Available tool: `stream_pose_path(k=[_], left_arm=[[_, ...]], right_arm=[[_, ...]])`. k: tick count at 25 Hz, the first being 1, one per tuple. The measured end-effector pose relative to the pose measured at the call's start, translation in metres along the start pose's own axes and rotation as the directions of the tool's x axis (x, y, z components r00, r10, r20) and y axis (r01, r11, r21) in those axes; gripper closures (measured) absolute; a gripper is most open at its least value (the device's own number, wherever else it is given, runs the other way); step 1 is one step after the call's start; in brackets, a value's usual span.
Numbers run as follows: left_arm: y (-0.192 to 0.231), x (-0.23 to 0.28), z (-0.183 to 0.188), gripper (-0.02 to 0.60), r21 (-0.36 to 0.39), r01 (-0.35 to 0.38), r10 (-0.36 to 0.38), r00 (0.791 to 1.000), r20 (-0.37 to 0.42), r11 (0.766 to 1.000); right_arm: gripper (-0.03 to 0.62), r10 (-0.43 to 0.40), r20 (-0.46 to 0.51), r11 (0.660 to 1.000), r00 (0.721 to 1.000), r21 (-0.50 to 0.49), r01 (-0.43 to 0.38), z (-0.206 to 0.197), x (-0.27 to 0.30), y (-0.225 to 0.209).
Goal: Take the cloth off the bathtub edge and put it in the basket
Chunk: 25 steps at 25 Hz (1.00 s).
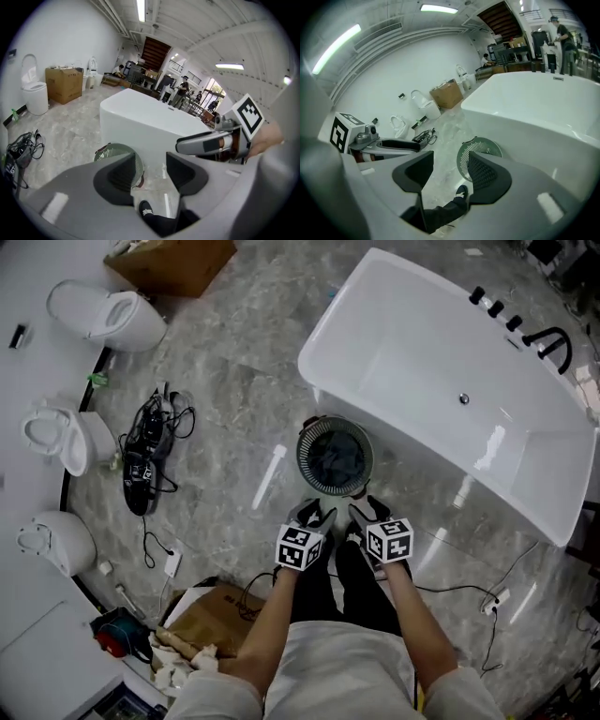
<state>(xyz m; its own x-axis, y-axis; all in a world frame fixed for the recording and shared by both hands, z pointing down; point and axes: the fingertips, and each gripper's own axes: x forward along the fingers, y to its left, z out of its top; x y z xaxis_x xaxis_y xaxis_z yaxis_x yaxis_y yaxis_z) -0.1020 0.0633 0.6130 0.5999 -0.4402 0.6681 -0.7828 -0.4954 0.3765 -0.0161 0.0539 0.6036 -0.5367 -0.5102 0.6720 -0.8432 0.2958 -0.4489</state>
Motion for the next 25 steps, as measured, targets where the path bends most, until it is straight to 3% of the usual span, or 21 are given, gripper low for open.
stream_pose_path(k=[7, 12, 16, 20, 25], left_arm=[[-0.031, -0.049, 0.018, 0.356, 0.008, -0.024, 0.023, 0.997, 0.073, 1.0], [-0.046, -0.062, 0.03, 0.344, -0.013, -0.017, 0.018, 0.993, 0.114, 1.0], [-0.052, -0.074, 0.029, 0.344, 0.03, -0.029, 0.025, 0.994, 0.107, 0.999], [-0.045, -0.082, 0.025, 0.344, 0.018, -0.061, 0.059, 0.991, 0.122, 0.998], [-0.036, -0.088, 0.023, 0.344, -0.006, -0.081, 0.081, 0.988, 0.13, 0.997]], right_arm=[[0.385, 0.037, 0.051, 0.997, 0.998, -0.076, -0.033, 0.011, -0.056, 0.039], [0.385, 0.03, 0.075, 0.996, 0.997, -0.084, -0.024, 0.015, -0.092, 0.044], [0.385, 0.054, 0.108, 0.995, 0.993, -0.095, -0.044, 0.006, -0.113, 0.063], [0.385, 0.048, 0.087, 0.986, 0.995, -0.162, -0.034, 0.004, -0.113, 0.06], [0.385, 0.061, 0.059, 0.987, 0.996, -0.153, -0.052, -0.002, -0.103, 0.055]])
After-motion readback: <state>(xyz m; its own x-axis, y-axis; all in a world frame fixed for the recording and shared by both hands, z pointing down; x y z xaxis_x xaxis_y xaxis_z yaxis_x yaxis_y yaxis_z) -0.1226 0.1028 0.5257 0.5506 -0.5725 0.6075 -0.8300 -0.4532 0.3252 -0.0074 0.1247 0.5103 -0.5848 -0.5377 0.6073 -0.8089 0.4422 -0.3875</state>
